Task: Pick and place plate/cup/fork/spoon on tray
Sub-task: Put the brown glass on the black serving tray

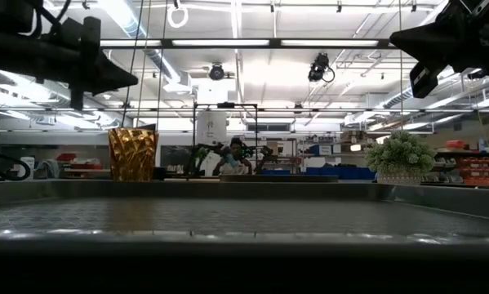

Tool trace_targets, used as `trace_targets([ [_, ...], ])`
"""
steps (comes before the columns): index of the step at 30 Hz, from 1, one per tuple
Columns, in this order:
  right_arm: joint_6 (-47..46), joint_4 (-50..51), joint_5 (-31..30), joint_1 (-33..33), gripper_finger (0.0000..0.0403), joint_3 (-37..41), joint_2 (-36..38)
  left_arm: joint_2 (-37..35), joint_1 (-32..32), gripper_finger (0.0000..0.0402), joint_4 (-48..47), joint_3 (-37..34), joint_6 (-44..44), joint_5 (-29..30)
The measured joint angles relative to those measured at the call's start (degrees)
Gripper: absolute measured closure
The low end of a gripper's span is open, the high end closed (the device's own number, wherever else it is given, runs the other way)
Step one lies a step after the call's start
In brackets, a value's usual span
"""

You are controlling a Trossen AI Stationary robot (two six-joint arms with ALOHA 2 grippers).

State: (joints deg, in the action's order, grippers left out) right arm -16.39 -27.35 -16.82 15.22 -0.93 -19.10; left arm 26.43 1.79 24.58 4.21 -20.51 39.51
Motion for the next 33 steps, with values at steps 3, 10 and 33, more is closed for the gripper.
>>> trace_targets([
  [3,-0.01,0.00,-0.01,0.00,0.0387,-0.01,0.00,5.28,-0.25,0.0386,4.20,0.03,-1.60,-3.90],
  [10,-0.01,0.00,0.00,0.00,0.0387,0.00,-0.01,16.03,0.03,0.0374,-3.25,6.86,-6.29,-7.66],
  [33,-0.01,0.00,0.00,0.00,0.0387,-0.02,0.01,42.65,-12.32,0.0226,-65.92,50.37,-2.69,-23.29],
])
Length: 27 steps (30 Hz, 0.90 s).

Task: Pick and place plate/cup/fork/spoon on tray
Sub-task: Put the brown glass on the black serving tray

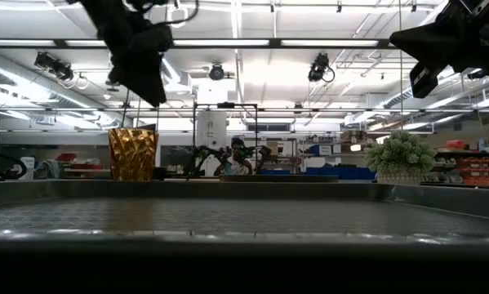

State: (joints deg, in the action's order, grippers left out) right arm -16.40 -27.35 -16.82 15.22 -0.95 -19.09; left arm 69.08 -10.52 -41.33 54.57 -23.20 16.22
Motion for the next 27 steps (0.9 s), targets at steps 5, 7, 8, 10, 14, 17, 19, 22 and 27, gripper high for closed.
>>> trace_targets([
  [5,0.00,0.00,0.00,0.00,0.0387,0.02,0.00,7.69,-4.60,0.0199,-7.79,6.00,4.98,-7.29],
  [7,0.01,0.00,0.00,-0.01,0.0387,0.02,-0.01,10.61,-6.56,0.0197,-11.63,8.16,6.26,-8.62],
  [8,0.01,0.00,0.00,0.00,0.0387,0.02,-0.02,11.97,-7.34,0.0197,-13.59,9.32,6.97,-8.74],
  [10,0.01,0.00,0.00,0.00,0.0387,0.02,-0.02,14.39,-8.84,0.0199,-16.46,11.59,7.67,-8.76],
  [14,0.02,0.00,0.00,0.00,0.0387,0.02,0.00,18.62,-10.42,0.0205,-20.00,14.45,9.16,-8.79],
  [17,0.00,-0.01,0.00,0.00,0.0387,0.02,0.00,21.28,-10.88,0.0210,-21.44,14.97,9.97,-9.00],
  [19,0.00,0.00,0.00,-0.02,0.0387,0.02,-0.02,22.87,-10.95,0.0212,-21.67,14.83,10.89,-9.33],
  [22,0.02,0.00,0.00,-0.01,0.0387,0.02,-0.02,24.02,-10.95,0.0214,-21.61,14.83,11.86,-9.30],
  [27,0.01,0.00,0.00,-0.01,0.0387,0.02,-0.01,24.80,-10.95,0.0221,-21.21,14.83,11.91,-9.24],
])
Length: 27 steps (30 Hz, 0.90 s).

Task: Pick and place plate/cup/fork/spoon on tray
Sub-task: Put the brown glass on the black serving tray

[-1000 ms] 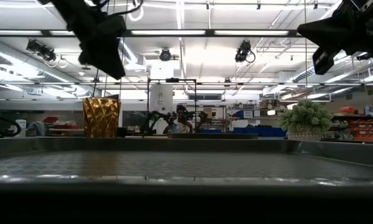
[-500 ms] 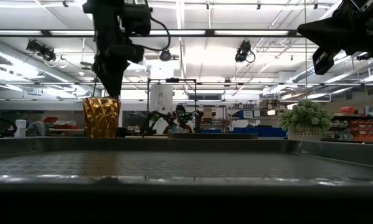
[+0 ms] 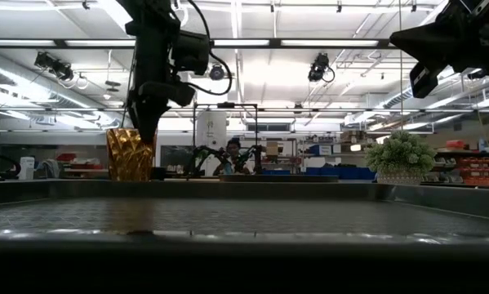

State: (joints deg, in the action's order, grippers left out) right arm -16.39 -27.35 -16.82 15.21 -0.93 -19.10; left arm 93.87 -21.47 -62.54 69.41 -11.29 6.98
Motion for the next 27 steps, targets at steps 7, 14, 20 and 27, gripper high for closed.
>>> trace_targets([
  [7,0.00,0.00,0.00,0.01,0.0387,0.00,0.00,-0.01,0.00,0.0280,-0.34,0.00,0.05,-0.02],
  [14,0.00,0.00,0.00,0.01,0.0387,-0.01,0.00,-0.01,0.26,0.0354,0.07,0.00,0.15,-0.02],
  [20,-0.01,0.00,0.00,0.00,0.0387,0.00,0.00,-0.01,1.82,0.0389,0.38,0.87,1.51,-0.97],
  [27,0.01,0.00,0.00,-0.01,0.0387,-0.01,-0.01,-0.03,6.46,0.0387,0.45,8.75,1.43,-4.47],
])
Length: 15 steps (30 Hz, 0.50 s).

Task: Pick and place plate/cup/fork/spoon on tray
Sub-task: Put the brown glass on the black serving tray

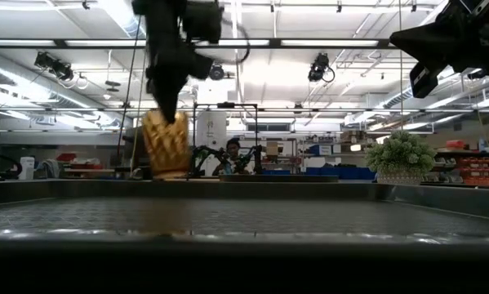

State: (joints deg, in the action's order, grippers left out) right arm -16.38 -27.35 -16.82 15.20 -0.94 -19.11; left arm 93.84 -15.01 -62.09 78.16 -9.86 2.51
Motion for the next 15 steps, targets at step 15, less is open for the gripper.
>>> trace_targets([
  [15,-0.02,-0.02,0.00,0.02,0.0387,0.01,0.02,16.64,17.32,0.0387,-1.33,26.45,1.34,-3.99],
])
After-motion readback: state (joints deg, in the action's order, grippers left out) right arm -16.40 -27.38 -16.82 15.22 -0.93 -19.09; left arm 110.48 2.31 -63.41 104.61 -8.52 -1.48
